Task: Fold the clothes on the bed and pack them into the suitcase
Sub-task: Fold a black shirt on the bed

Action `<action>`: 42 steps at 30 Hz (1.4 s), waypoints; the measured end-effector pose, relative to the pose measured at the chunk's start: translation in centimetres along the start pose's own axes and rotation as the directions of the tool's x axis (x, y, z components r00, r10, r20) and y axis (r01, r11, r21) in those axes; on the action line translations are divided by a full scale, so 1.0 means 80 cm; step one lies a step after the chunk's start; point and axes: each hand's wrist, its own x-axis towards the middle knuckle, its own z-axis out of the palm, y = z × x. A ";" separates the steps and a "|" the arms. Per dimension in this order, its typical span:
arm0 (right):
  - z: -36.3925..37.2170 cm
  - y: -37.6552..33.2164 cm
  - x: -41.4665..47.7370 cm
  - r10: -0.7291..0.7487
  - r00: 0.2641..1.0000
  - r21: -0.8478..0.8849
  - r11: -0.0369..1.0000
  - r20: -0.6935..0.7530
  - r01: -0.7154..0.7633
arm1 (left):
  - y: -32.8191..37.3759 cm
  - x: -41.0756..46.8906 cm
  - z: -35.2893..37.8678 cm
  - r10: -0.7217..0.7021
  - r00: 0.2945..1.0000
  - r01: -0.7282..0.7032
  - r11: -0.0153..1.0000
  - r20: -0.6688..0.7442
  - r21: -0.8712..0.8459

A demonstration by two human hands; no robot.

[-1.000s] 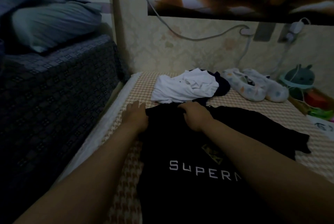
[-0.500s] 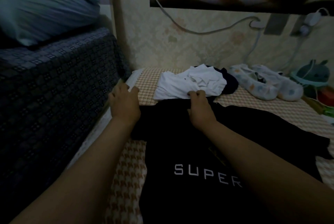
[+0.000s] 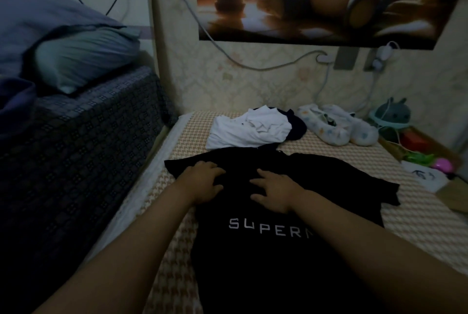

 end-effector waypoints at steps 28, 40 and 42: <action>0.062 0.112 -0.367 -0.185 0.974 0.256 0.943 -0.131 0.214 | 0.269 -0.099 0.064 0.393 0.897 -0.404 0.914 0.202 0.015; -0.004 0.107 -0.284 0.290 0.896 0.698 0.715 -0.338 0.032 | 0.260 -0.102 -0.008 0.290 0.919 -0.168 0.901 0.267 -0.400; -0.014 0.117 -0.263 0.433 0.849 0.802 0.597 -0.303 -0.018 | 0.238 -0.085 -0.001 0.267 0.949 -0.216 0.938 0.166 -0.273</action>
